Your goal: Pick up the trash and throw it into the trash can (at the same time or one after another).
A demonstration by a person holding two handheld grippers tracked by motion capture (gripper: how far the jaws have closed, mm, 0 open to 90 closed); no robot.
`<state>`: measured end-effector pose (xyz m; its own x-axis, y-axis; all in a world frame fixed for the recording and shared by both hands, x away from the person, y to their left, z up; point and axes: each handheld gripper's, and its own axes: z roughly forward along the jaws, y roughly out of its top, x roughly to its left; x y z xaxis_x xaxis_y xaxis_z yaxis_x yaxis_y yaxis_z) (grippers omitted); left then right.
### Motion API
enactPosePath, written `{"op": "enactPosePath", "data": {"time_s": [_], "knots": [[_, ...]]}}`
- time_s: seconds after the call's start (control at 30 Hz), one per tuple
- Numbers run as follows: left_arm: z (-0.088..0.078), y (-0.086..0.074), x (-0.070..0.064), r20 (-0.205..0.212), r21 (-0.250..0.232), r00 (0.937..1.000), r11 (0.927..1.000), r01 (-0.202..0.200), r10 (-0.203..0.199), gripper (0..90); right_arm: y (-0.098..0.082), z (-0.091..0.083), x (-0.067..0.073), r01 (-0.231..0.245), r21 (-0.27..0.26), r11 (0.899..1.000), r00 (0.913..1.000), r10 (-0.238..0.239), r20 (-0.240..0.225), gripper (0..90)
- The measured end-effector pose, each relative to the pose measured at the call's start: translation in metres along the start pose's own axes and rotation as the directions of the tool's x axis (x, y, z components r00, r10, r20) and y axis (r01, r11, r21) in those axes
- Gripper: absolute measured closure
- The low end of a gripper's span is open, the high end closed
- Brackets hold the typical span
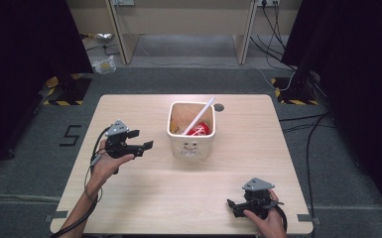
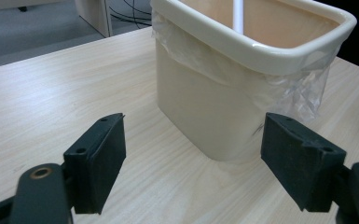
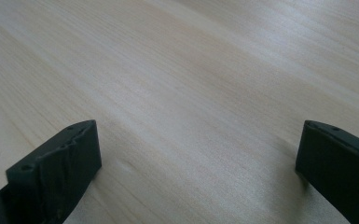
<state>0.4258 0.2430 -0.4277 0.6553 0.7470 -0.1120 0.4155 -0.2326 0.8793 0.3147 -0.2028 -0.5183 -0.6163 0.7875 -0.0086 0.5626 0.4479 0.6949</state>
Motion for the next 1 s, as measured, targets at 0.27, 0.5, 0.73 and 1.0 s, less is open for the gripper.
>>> {"op": "enactPosePath", "data": {"time_s": [0.27,0.5,0.73,1.0], "knots": [[0.000,-0.008,-0.005,0.006,-0.001,0.9999,0.9999,-0.016,0.016,21.6,0.000,0.000,0.000,-0.001,0.000,1.000,1.0000,0.001,0.000,0.3],[-0.001,-0.017,-0.008,0.006,0.011,0.9998,0.9997,-0.022,0.022,21.5,0.000,0.000,0.000,0.000,0.000,1.000,1.0000,0.000,0.000,0.3],[0.002,-0.029,-0.009,0.009,0.039,0.9997,0.9990,-0.022,0.021,21.2,0.000,0.000,0.000,0.000,0.001,1.000,1.0000,0.000,0.000,0.3],[0.004,-0.037,-0.009,0.013,0.053,0.9997,0.9983,-0.023,0.022,20.8,0.000,0.000,0.000,-0.001,0.000,1.000,1.0000,0.001,0.000,0.3]]}}
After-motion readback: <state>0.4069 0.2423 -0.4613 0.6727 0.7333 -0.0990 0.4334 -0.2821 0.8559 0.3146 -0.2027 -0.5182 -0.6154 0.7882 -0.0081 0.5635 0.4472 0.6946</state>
